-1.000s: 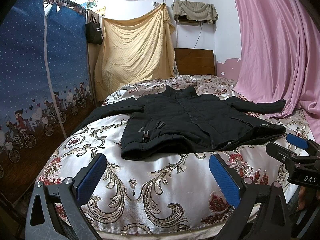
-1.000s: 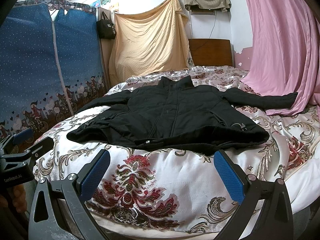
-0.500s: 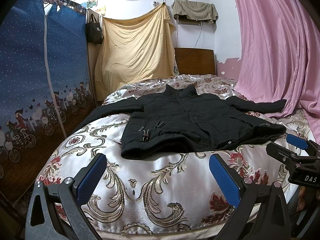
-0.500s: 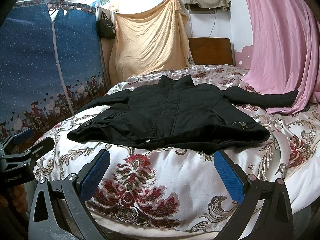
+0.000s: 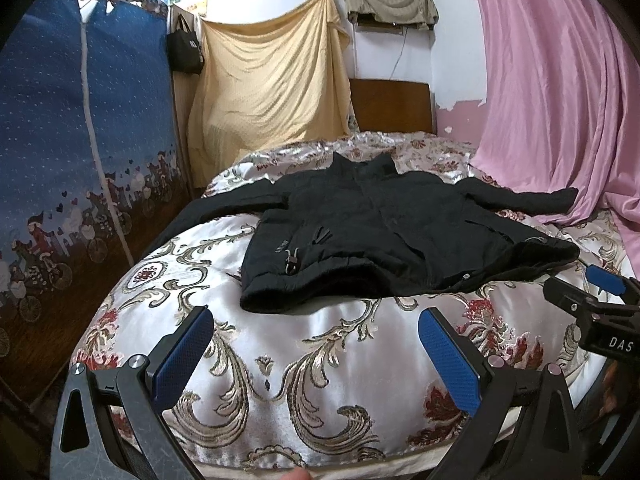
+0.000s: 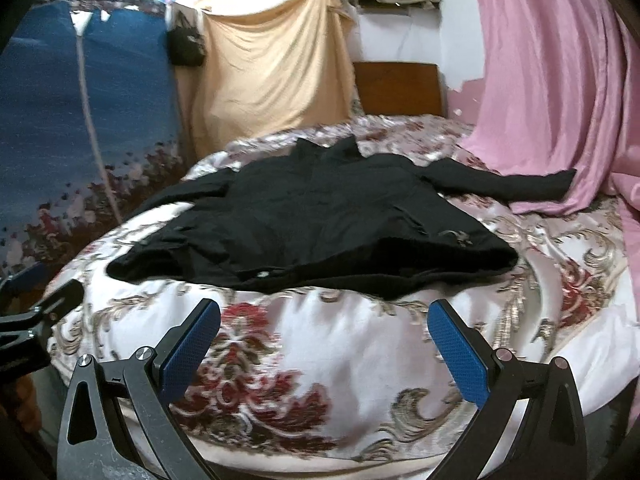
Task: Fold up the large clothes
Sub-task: 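Move both tools down toward the black jacket's body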
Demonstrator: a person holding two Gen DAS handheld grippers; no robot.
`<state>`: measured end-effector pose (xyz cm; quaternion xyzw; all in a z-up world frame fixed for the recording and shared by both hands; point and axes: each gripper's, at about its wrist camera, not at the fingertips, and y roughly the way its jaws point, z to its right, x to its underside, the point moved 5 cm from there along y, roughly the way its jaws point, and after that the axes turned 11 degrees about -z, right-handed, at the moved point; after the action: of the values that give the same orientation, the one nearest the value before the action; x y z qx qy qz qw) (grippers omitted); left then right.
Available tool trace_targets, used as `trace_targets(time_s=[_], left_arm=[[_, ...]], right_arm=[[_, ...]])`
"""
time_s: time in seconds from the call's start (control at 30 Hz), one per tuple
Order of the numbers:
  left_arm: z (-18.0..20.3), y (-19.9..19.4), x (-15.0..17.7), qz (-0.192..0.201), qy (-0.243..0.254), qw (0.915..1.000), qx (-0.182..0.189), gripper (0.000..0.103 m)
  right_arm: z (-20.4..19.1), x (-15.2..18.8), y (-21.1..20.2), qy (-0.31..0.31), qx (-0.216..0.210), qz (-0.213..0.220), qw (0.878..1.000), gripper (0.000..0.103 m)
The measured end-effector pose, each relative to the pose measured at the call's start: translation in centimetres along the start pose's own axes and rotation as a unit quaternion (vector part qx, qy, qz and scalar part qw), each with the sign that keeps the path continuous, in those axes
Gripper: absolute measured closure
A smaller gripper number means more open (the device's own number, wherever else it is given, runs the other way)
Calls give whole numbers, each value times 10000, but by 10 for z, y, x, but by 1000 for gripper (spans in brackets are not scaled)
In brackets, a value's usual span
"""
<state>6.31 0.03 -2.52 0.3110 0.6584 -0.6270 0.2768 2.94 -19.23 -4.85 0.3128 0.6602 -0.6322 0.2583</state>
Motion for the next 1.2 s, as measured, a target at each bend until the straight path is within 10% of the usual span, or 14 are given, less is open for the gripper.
trace_targets(time_s=[0.8,1.2], left_arm=[[88,132,-155,-1197,201,9850,1226,0],[172,250,-221,-1568,527,9754,1458,0]], right_arm=[[118,-127,76,294,1212,-554,9906,1],[211,-175,156,840,374,-891,9918,1]])
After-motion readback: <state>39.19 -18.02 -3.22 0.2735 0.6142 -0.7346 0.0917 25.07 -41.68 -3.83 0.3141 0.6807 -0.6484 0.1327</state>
